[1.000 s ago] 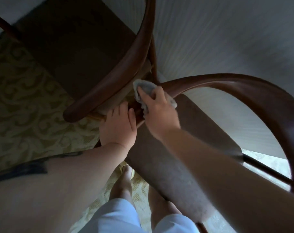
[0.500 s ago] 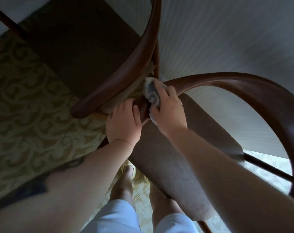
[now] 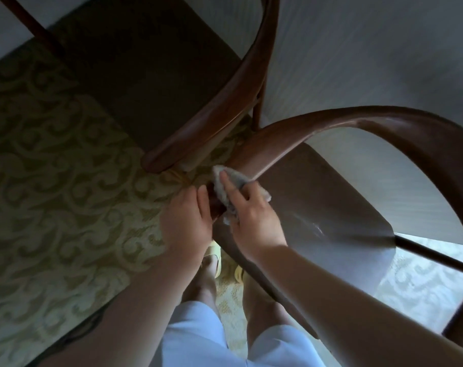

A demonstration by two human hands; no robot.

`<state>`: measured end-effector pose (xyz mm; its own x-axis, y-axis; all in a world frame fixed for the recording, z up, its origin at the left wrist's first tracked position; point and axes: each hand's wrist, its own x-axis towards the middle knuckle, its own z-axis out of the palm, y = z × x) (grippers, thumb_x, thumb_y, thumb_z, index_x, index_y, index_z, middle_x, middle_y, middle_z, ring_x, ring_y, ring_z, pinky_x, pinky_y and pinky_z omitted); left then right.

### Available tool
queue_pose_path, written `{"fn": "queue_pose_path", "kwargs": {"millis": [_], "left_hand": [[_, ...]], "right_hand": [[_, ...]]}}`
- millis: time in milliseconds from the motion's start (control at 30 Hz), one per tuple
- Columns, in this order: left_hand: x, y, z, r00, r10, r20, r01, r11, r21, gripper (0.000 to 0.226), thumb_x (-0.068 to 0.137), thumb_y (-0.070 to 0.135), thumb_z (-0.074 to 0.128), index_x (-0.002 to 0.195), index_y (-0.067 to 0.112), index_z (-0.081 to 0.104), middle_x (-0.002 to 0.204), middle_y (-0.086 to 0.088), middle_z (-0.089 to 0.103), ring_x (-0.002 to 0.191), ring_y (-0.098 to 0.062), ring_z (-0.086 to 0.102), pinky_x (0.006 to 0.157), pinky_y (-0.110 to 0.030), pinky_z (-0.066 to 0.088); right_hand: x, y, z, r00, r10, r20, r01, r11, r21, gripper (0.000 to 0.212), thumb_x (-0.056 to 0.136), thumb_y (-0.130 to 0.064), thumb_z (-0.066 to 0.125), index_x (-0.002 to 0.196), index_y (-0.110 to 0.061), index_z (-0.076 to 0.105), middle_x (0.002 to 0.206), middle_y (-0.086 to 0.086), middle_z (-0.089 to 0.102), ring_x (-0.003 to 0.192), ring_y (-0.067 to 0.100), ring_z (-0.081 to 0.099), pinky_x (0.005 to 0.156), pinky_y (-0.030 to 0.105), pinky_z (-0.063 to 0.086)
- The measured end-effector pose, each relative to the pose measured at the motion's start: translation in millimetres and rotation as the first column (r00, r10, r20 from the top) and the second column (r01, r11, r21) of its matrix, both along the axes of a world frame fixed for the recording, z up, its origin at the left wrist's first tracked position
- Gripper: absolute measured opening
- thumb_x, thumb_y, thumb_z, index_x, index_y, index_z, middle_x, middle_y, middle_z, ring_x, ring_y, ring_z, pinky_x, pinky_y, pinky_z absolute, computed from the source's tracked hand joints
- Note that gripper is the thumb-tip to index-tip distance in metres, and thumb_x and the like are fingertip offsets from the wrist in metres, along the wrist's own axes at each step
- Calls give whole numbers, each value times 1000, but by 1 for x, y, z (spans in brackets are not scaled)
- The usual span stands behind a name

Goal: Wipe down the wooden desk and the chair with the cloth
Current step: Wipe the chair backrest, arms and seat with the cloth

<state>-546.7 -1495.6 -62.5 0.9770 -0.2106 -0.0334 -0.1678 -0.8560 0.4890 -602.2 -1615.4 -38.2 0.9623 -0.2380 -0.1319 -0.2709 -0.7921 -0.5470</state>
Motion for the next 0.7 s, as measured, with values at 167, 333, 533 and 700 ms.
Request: {"fn": "queue_pose_path", "kwargs": {"millis": [167, 333, 533, 700], "left_hand": [[-16, 8, -7, 930, 310, -197, -343, 925, -163, 38, 97, 21, 33, 90, -3, 61, 81, -21, 64, 71, -34, 59, 60, -27, 26], [-17, -1, -11, 898, 417, -139, -439, 870, -226, 43, 99, 27, 30, 90, 1, 63, 84, -17, 66, 72, -29, 60, 63, -25, 32], [-19, 0, -15, 863, 458, -215, -505, 807, -305, 43, 97, 22, 30, 95, -6, 62, 91, -23, 65, 78, -27, 56, 64, -20, 27], [-16, 0, -10, 940, 329, -96, -341, 920, -191, 44, 99, 32, 27, 88, 6, 61, 82, -11, 61, 75, -31, 56, 64, -27, 28]], "right_hand": [[18, 11, 0, 939, 341, 35, -329, 926, -187, 61, 78, -21, 68, 137, -23, 55, 102, 7, 53, 97, 29, 50, 81, 41, 46], [-3, 15, -8, 977, 214, 8, -210, 966, -154, 53, 97, -36, 38, 149, -31, 35, 159, 5, 24, 150, 23, 10, 118, 52, 19], [19, -12, -17, 797, 586, -144, -604, 778, -173, 54, 102, -44, 24, 153, -40, 8, 161, -14, -6, 146, 9, -21, 117, 47, -2], [17, -17, -16, 997, 61, -47, -68, 987, -149, 52, 102, -37, 34, 153, -34, 23, 163, -5, 12, 150, 14, -4, 116, 42, 8]]}}
